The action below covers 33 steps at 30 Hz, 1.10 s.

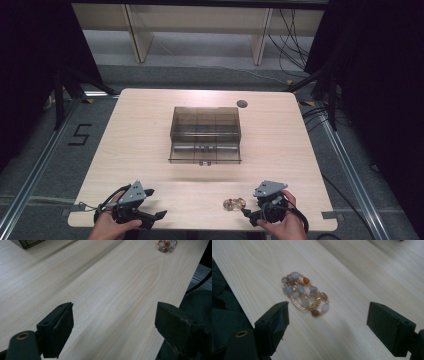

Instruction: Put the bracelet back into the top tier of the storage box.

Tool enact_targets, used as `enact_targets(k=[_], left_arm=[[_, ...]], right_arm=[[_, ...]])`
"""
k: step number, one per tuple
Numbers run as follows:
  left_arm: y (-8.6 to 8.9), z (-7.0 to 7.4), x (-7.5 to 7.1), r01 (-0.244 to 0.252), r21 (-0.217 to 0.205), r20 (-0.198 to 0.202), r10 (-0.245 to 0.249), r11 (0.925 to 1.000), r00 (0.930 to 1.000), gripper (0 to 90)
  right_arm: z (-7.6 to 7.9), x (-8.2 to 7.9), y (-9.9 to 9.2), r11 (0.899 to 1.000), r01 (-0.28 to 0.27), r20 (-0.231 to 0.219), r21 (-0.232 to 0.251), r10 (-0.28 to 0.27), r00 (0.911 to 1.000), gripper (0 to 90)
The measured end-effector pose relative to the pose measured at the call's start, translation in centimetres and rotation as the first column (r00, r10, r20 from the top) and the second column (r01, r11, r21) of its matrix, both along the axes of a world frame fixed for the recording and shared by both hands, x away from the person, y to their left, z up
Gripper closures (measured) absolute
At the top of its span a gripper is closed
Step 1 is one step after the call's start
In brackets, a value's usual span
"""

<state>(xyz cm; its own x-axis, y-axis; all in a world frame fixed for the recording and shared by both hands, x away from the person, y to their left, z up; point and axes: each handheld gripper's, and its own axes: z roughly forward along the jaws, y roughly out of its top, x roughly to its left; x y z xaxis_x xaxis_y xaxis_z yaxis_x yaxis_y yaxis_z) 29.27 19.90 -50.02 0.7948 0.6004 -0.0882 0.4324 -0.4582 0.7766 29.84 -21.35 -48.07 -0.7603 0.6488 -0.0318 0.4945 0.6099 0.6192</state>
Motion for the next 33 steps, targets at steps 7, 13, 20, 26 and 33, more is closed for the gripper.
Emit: enact_targets(k=[7,13,20,26,33], left_arm=[[0.0,-0.1,0.0,-0.015,-0.012,-0.014,0.015,0.9998,0.9998,15.4],[0.1,-0.1,0.0,-0.021,0.005,-0.012,0.021,0.9998,0.9997,15.4],[0.1,0.0,0.1,-0.012,-0.002,-0.002,0.012,0.9999,0.9999,15.5],[0.1,0.0,0.1,-0.011,-0.003,-0.003,0.011,0.9999,0.9999,15.6],[0.1,-0.1,0.0,-0.014,0.013,-0.013,0.015,0.9998,0.9998,15.5]], right_arm=[[0.6,0.7,1.1,0.994,-0.059,-0.033,-0.088,0.056,0.9979,22.0],[0.9,1.6,2.5,0.984,-0.136,-0.070,-0.116,0.129,0.9892,26.8],[1.0,2.3,4.1,0.963,-0.225,-0.093,-0.152,0.213,0.9727,28.2],[0.6,2.9,5.0,0.956,-0.241,-0.120,-0.164,0.223,0.9673,31.1],[0.2,3.2,6.0,0.941,-0.279,-0.153,-0.190,0.252,0.9555,39.1]])
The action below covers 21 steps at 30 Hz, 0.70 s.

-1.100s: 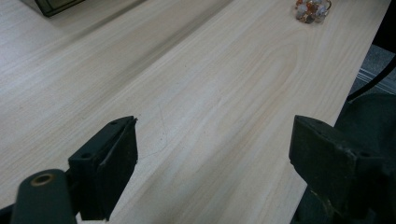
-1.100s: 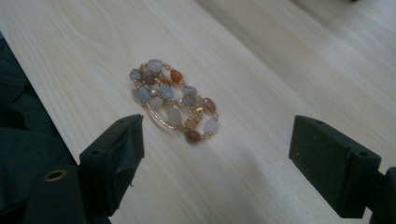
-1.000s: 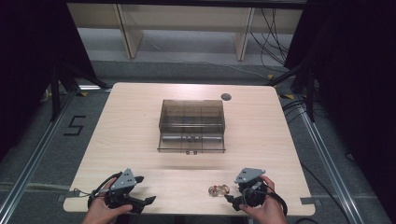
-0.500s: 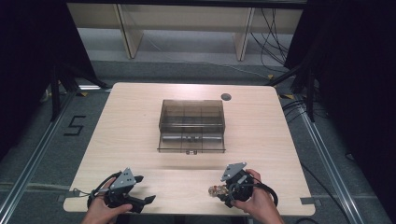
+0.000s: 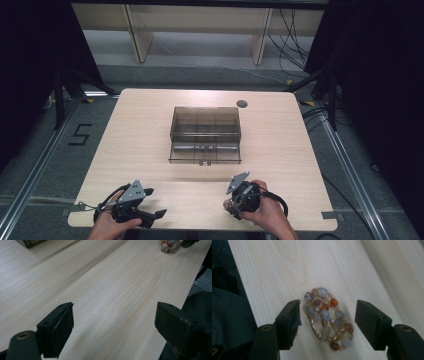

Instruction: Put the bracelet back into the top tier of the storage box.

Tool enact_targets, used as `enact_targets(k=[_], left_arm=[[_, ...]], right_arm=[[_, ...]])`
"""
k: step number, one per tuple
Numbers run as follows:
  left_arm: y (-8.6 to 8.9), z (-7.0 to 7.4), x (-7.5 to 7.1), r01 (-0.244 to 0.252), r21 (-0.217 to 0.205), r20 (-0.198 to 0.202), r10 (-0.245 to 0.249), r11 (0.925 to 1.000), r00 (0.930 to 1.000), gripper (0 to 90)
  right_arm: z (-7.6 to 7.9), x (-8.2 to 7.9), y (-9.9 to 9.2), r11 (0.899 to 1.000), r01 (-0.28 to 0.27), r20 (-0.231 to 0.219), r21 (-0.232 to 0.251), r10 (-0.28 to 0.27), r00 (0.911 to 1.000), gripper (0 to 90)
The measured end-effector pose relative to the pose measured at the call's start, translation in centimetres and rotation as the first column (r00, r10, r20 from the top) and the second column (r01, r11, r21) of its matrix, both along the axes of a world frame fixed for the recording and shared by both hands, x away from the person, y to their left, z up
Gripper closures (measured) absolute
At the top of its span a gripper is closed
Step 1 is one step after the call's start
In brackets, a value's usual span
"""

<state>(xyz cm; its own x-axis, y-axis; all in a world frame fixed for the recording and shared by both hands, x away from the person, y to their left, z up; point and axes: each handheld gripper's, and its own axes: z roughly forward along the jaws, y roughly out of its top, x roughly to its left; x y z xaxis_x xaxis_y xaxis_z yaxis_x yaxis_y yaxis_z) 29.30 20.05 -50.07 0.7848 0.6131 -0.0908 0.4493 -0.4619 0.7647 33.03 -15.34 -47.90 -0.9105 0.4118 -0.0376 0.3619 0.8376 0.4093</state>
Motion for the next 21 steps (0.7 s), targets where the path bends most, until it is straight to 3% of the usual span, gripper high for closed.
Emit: enact_targets(k=[4,7,8,12,13,15,17,19,21], left_arm=[[-0.2,-0.1,-0.1,-0.013,-0.036,-0.006,0.013,0.9993,0.9999,15.6],[0.0,0.1,0.1,0.021,0.005,0.018,-0.021,0.9998,0.9996,15.6],[-0.1,0.0,0.0,-0.004,-0.011,0.001,0.004,0.9999,1.0000,15.6],[-0.1,-0.1,0.1,0.008,0.001,0.026,-0.008,1.0000,0.9996,15.7],[-0.1,0.0,0.0,-0.001,-0.008,0.003,0.001,1.0000,1.0000,15.6],[-0.1,0.0,0.0,-0.001,-0.010,0.001,0.001,0.9999,1.0000,15.6],[0.0,0.0,0.1,0.022,0.003,0.017,-0.022,0.9998,0.9996,15.6],[-0.1,0.0,0.0,-0.006,-0.015,0.001,0.006,0.9999,1.0000,15.6],[-0.1,0.0,0.0,-0.003,-0.011,0.002,0.003,0.9999,1.0000,15.6]], right_arm=[[-0.2,0.0,0.6,0.999,-0.022,-0.012,-0.033,0.022,0.9997,44.2],[-0.1,0.1,0.7,0.999,-0.027,-0.012,-0.047,0.026,0.9996,45.7],[-0.2,0.1,0.7,0.999,-0.028,-0.014,-0.047,0.027,0.9995,46.5],[-0.3,0.3,0.9,0.998,-0.038,-0.016,-0.052,0.038,0.9992,48.2],[-0.3,0.3,0.9,0.998,-0.042,-0.020,-0.054,0.041,0.9990,48.9],[-0.4,0.4,1.1,0.997,-0.042,-0.023,-0.060,0.041,0.9989,50.4],[-0.4,0.4,1.1,0.997,-0.047,-0.036,-0.063,0.045,0.9983,55.7],[-0.4,0.5,1.2,0.997,-0.044,-0.057,-0.064,0.040,0.9976,59.7],[-0.3,0.6,1.3,0.997,-0.043,-0.058,-0.071,0.039,0.9975,63.2]])
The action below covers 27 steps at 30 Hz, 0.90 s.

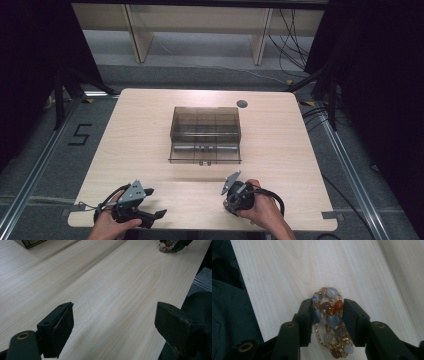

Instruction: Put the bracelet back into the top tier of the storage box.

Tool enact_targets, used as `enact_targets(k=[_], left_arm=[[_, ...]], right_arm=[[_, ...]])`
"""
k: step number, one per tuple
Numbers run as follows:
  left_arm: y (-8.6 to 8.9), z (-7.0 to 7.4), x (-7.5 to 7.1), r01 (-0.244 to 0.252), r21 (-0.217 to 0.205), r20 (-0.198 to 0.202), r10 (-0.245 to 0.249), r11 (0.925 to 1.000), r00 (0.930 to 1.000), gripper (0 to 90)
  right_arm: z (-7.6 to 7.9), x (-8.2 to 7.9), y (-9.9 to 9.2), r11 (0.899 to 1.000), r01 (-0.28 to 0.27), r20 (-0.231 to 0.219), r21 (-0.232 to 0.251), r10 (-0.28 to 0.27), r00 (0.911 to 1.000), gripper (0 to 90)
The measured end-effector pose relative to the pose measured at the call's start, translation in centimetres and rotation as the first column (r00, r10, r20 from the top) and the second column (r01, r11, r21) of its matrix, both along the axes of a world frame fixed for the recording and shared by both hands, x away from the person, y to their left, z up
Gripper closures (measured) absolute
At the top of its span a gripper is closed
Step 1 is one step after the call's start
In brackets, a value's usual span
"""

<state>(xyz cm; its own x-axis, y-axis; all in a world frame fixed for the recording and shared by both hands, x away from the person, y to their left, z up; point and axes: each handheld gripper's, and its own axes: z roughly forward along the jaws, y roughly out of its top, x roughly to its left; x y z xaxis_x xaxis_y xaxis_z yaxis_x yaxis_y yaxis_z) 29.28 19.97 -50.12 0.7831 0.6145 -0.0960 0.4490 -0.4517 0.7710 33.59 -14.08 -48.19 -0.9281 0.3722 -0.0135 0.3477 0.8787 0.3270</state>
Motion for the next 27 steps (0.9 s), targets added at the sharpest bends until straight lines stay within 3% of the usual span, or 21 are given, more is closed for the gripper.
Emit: enact_targets(k=[1,4,6,7,10,11,12,13,14,15,18,19,21,22,23,24,26,27], left_arm=[[0.0,0.0,0.0,0.007,0.004,0.004,-0.007,1.0000,1.0000,15.6],[0.0,0.0,0.0,-0.001,-0.002,0.000,0.001,1.0000,1.0000,15.6],[0.0,0.0,0.0,-0.002,0.006,0.006,0.002,1.0000,1.0000,15.7],[0.0,0.0,0.0,0.005,0.004,0.001,-0.005,1.0000,1.0000,15.7],[-0.1,-0.1,-0.1,-0.007,-0.028,-0.004,0.006,0.9996,1.0000,15.7],[0.0,0.0,0.0,-0.003,-0.003,0.000,0.003,1.0000,1.0000,15.7],[0.0,0.0,0.0,-0.001,0.004,0.007,0.000,1.0000,1.0000,15.7],[-0.1,0.0,-0.1,-0.010,-0.034,-0.011,0.009,0.9994,0.9999,15.7],[-0.1,0.0,-0.1,-0.010,-0.034,-0.011,0.009,0.9994,0.9999,15.7],[0.0,0.0,0.0,-0.004,0.003,0.005,0.004,1.0000,1.0000,15.7],[-0.1,0.0,0.0,-0.007,-0.023,-0.003,0.007,0.9997,1.0000,15.8],[0.2,0.2,0.1,0.021,0.016,0.013,-0.021,0.9997,0.9997,15.8],[0.2,0.2,0.1,0.022,0.015,0.013,-0.022,0.9996,0.9997,15.8],[0.0,0.0,0.0,0.006,-0.020,0.008,-0.006,0.9998,1.0000,15.8],[0.0,0.1,0.0,0.006,-0.019,0.007,-0.006,0.9998,1.0000,15.8],[0.2,0.2,0.2,0.021,0.016,0.013,-0.021,0.9996,0.9997,15.8],[0.2,0.2,0.1,0.020,0.016,0.013,-0.021,0.9997,0.9997,15.8],[0.1,0.1,0.0,0.006,-0.023,0.007,-0.005,0.9997,1.0000,15.8]], right_arm=[[0.1,0.0,0.0,1.000,0.015,-0.032,-0.009,-0.015,0.9994,65.5],[0.1,0.2,0.0,1.000,0.023,-0.033,-0.010,-0.023,0.9992,73.7],[0.2,0.2,0.1,0.999,0.025,-0.029,-0.022,-0.025,0.9992,74.5],[0.2,0.3,0.2,1.000,-0.003,-0.018,-0.030,0.002,0.9998,75.3],[0.2,0.1,0.3,0.999,-0.005,-0.003,-0.036,0.005,1.0000,77.3],[0.3,0.0,0.3,1.000,-0.005,-0.011,-0.030,0.005,0.9999,78.1],[0.4,-0.1,0.3,1.000,-0.003,0.010,-0.024,0.003,0.9999,78.2],[0.4,0.0,0.2,0.999,-0.020,0.009,-0.027,0.020,0.9998,78.3],[0.4,0.0,0.2,0.999,-0.020,0.009,-0.027,0.020,0.9998,78.3],[0.4,-0.1,0.2,1.000,-0.015,0.020,-0.021,0.015,0.9997,79.4],[0.7,-0.1,0.2,1.000,-0.019,0.029,-0.005,0.019,0.9994,80.0],[0.8,-0.2,0.2,1.000,-0.018,0.031,-0.005,0.019,0.9993,80.1],[1.5,-0.3,0.1,1.000,-0.018,0.067,0.004,0.017,0.9976,80.1],[1.9,-0.4,0.1,1.000,-0.023,0.074,-0.004,0.023,0.9970,80.1],[2.3,-0.6,0.1,1.000,-0.022,0.095,0.009,0.021,0.9952,80.1],[2.5,-0.7,0.1,1.000,-0.017,0.093,0.016,0.015,0.9955,80.1],[3.3,-0.8,0.0,0.999,-0.013,0.120,0.031,0.009,0.9927,80.1],[3.7,-0.8,0.0,0.999,-0.031,0.124,0.037,0.026,0.9920,80.0]])
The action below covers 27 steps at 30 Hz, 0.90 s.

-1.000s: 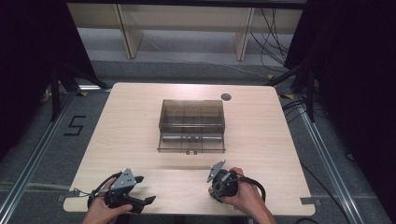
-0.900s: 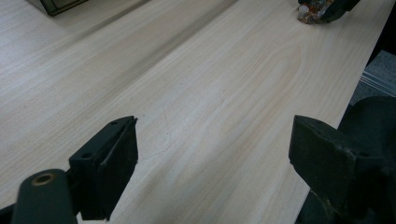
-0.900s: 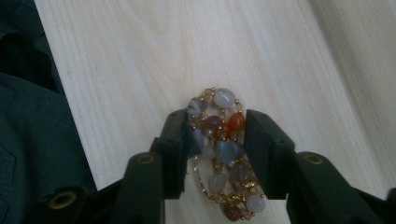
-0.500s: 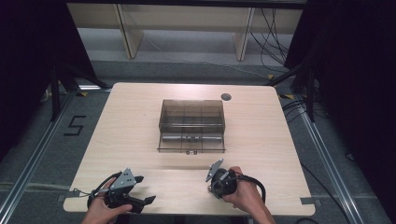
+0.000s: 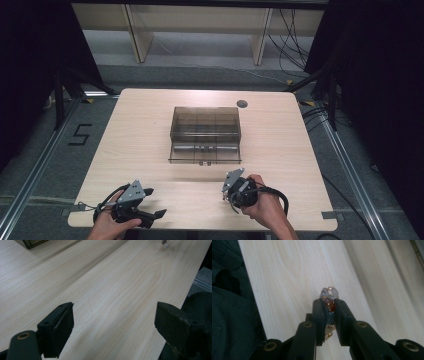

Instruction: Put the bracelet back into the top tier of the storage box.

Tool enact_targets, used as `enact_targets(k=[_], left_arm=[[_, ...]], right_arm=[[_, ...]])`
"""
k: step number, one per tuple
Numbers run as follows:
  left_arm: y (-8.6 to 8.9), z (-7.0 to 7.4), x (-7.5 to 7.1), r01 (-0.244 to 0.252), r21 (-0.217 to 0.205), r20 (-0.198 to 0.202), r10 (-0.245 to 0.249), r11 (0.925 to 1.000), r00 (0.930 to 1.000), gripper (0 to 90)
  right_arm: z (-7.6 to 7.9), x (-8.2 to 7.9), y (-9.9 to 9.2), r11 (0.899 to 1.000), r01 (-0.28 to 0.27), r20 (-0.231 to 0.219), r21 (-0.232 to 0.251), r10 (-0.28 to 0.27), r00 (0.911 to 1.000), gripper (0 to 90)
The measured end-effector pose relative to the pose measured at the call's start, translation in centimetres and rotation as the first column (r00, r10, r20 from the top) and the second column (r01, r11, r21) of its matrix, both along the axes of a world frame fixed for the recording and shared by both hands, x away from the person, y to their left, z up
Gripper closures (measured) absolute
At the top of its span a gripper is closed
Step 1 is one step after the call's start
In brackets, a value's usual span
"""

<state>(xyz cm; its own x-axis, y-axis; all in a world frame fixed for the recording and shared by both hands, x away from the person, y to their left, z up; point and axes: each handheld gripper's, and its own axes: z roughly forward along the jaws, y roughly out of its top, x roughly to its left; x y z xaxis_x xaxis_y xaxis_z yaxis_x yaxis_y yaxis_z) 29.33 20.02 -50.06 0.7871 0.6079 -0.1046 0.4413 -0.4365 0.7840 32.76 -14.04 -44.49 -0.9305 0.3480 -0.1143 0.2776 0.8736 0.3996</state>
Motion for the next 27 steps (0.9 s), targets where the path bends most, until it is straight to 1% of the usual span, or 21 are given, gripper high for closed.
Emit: enact_targets(k=[1,2,4,5,6,7,8,10,11,13,14,16,17,18,19,20,22,24,25,26,27], left_arm=[[0.1,0.0,0.0,-0.013,0.012,-0.008,0.013,0.9999,0.9999,15.8],[0.1,0.0,0.1,-0.013,0.016,-0.006,0.014,0.9998,0.9999,15.8],[0.1,0.0,0.0,-0.014,0.014,-0.006,0.014,0.9998,0.9999,15.8],[0.1,0.0,0.0,-0.013,0.014,-0.007,0.013,0.9998,0.9999,15.8],[0.0,0.0,0.0,-0.014,-0.004,-0.006,0.014,0.9999,0.9999,15.8],[0.2,0.1,0.2,0.000,0.016,0.003,0.000,0.9999,1.0000,15.8],[0.2,0.1,0.1,-0.003,0.003,-0.001,0.003,1.0000,1.0000,15.8],[0.2,0.1,0.1,-0.003,0.006,0.002,0.003,1.0000,1.0000,15.8],[0.1,0.0,0.1,-0.008,-0.004,-0.001,0.008,1.0000,1.0000,15.9],[0.1,0.1,0.1,-0.009,-0.008,-0.002,0.009,0.9999,1.0000,15.8],[0.2,0.1,0.1,-0.006,-0.007,-0.003,0.006,1.0000,1.0000,15.9],[0.2,0.1,0.1,-0.005,-0.003,0.000,0.005,1.0000,1.0000,15.8],[0.2,0.1,0.1,-0.008,-0.008,0.000,0.008,0.9999,1.0000,15.8],[0.2,0.1,0.1,-0.011,-0.013,0.000,0.011,0.9999,0.9999,15.8],[0.2,0.1,0.1,-0.011,-0.013,0.000,0.011,0.9999,0.9999,15.8],[0.2,0.1,0.1,-0.009,-0.009,0.000,0.009,0.9999,1.0000,15.9],[0.2,0.1,0.1,-0.010,-0.009,0.000,0.010,0.9999,0.9999,15.8],[0.2,0.1,0.1,-0.010,-0.010,0.000,0.010,0.9999,0.9999,15.8],[0.2,0.1,0.1,-0.008,-0.008,0.000,0.008,0.9999,1.0000,15.9],[0.2,0.1,0.1,-0.010,-0.009,-0.001,0.010,0.9999,0.9999,15.9],[0.2,0.1,0.1,-0.024,-0.006,-0.016,0.024,0.9997,0.9996,15.8]], right_arm=[[0.4,0.0,0.0,1.000,-0.002,0.019,0.014,0.001,0.9998,80.1],[0.8,-0.1,-0.1,1.000,-0.003,0.014,0.013,0.002,0.9999,80.1],[1.3,-0.1,0.0,1.000,-0.004,0.031,0.029,0.003,0.9995,80.1],[1.4,-0.2,0.1,1.000,0.002,0.023,0.031,-0.003,0.9997,80.1],[1.6,-0.2,0.1,0.999,-0.003,0.027,0.041,0.002,0.9996,80.1],[1.8,-0.1,0.1,0.999,-0.015,0.031,0.046,0.014,0.9994,80.1],[2.0,-0.1,0.2,0.999,-0.002,0.029,0.052,0.001,0.9996,80.0],[2.3,0.2,0.2,0.998,-0.021,0.031,0.058,0.020,0.9993,80.1],[2.5,0.1,0.2,0.998,0.000,0.034,0.065,-0.002,0.9994,80.1],[3.0,0.5,0.1,0.997,-0.021,0.044,0.072,0.018,0.9989,80.1],[3.3,0.7,0.1,0.997,-0.019,0.045,0.077,0.016,0.9989,80.0],[3.8,0.9,0.0,0.997,-0.009,0.042,0.080,0.006,0.9991,80.0],[4.1,1.2,-0.1,0.997,-0.020,0.050,0.076,0.016,0.9986,80.0],[4.4,1.2,-0.2,0.997,-0.004,0.042,0.081,0.000,0.9991,80.0],[4.6,1.5,-0.2,0.996,-0.014,0.057,0.087,0.009,0.9983,80.0],[4.8,1.5,-0.3,0.996,0.000,0.053,0.086,-0.005,0.9986,80.0],[5.1,1.8,-0.3,0.996,-0.016,0.056,0.086,0.011,0.9983,80.0],[5.5,1.9,-0.3,0.996,-0.003,0.061,0.088,-0.002,0.9981,80.0],[5.8,2.0,-0.3,0.996,-0.022,0.064,0.083,0.017,0.9978,80.0],[6.0,1.9,-0.3,0.996,-0.003,0.062,0.086,-0.002,0.9980,80.0],[6.3,1.9,-0.3,0.996,-0.007,0.065,0.087,0.001,0.9979,80.0]])
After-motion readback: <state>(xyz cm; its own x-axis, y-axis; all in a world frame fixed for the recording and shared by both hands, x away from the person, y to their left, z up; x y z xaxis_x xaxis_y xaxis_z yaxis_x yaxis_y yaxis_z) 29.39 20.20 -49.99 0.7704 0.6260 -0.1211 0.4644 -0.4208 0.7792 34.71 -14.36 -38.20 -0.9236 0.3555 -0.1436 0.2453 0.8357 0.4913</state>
